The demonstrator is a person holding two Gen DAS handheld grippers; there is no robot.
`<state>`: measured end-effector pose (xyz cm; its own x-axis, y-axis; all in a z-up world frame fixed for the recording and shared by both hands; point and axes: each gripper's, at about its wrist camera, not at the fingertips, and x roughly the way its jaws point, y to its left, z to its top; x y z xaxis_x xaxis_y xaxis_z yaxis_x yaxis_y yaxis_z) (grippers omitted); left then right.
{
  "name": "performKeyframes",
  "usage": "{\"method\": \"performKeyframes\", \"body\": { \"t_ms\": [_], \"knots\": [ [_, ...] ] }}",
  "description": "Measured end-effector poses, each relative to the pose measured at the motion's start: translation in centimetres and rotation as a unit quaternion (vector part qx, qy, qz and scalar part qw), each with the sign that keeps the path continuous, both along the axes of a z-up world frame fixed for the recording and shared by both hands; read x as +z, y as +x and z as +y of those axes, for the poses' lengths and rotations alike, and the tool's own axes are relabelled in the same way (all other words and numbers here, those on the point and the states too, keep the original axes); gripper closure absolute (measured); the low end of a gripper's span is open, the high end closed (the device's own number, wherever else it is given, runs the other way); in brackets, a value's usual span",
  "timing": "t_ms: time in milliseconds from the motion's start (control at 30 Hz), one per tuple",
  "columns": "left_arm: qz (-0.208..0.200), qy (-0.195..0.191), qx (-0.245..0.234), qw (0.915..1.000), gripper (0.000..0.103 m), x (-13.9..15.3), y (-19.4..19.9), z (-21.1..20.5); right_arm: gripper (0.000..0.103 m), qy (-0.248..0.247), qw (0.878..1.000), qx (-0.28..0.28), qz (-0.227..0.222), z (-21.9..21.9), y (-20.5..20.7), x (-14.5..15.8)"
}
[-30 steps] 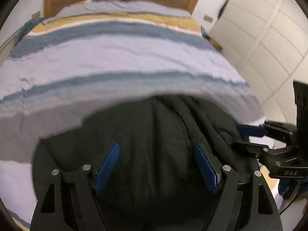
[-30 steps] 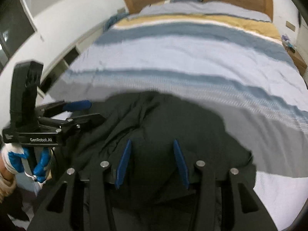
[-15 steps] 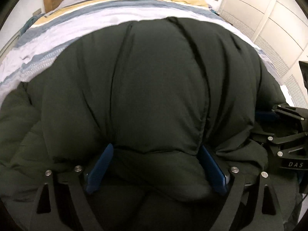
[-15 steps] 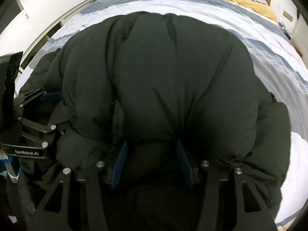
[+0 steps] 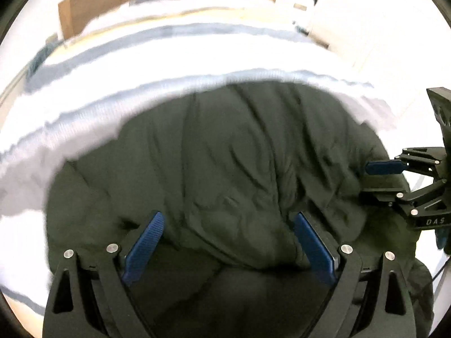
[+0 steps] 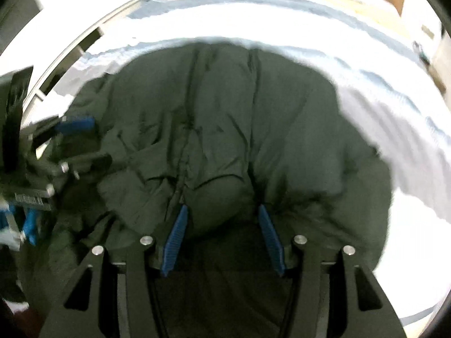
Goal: Fold large clothes
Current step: 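Release the coat with both tools and press the folded bundle flat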
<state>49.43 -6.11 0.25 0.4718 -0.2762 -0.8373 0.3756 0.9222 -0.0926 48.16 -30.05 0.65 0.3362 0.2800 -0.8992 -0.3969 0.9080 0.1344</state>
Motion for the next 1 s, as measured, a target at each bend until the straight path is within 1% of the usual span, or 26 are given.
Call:
{"method": "performKeyframes", "body": {
  "t_ms": [100,200,267,333,400,467,500,567,667,733,767,800,900,1000],
  "knots": [
    [-0.016,-0.007,0.001,0.9999,0.01,1.4,2.4,0.3,0.051,0.003,0.999,-0.001,-0.036,-0.3,1.8,2.7],
    [-0.019,0.001,0.01,0.9998,0.01,0.8,5.1,0.3,0.051,0.004,0.998,-0.01,-0.056,1.1,4.8,3.4],
    [-0.007,0.002,0.022,0.9997,0.01,-0.5,6.5,0.2,0.051,0.003,0.998,-0.011,-0.058,1.5,6.5,2.7],
    [0.01,0.014,0.031,0.9994,0.01,-2.4,7.2,0.5,0.051,0.003,0.999,-0.017,-0.04,2.3,7.8,0.8],
    [0.023,0.023,0.033,0.9989,0.008,-3.7,6.9,0.2,0.051,-0.018,0.999,-0.017,-0.03,2.8,8.2,-1.1],
    [0.026,0.041,0.024,0.9986,0.007,-5.0,5.5,0.2,0.049,-0.025,0.999,-0.019,-0.013,3.2,8.0,-3.1],
    [0.024,0.051,0.016,0.9983,0.007,-5.3,5.0,0.1,0.049,-0.026,0.999,-0.022,-0.01,3.2,7.8,-3.7],
    [0.025,0.059,0.01,0.9979,0.007,-5.1,4.7,0.0,0.049,-0.027,0.999,-0.026,-0.007,2.9,7.2,-3.8],
    [0.018,0.051,0.014,0.9984,0.007,-3.9,3.6,0.3,0.049,-0.02,0.999,-0.03,-0.006,2.5,6.0,-2.8],
    [0.008,0.041,0.017,0.999,0.007,-3.0,2.4,0.5,0.049,-0.007,0.999,-0.032,-0.012,1.9,4.4,-1.9],
    [0.008,0.039,0.017,0.9991,0.007,-3.1,2.2,0.5,0.049,-0.001,0.999,-0.032,-0.011,1.7,3.6,-1.7],
    [0.012,0.038,0.019,0.999,0.007,-3.2,1.8,0.5,0.049,-0.001,1.0,-0.03,-0.007,1.7,2.9,-1.8],
    [0.033,0.043,0.028,0.9981,0.007,-4.2,0.6,1.0,0.049,-0.026,0.999,-0.029,0.011,1.7,0.9,-3.0],
    [0.035,0.028,0.04,0.9982,0.007,-3.2,-0.6,1.7,0.049,-0.006,0.998,-0.061,0.014,0.4,-0.5,-2.4]
  ]
}}
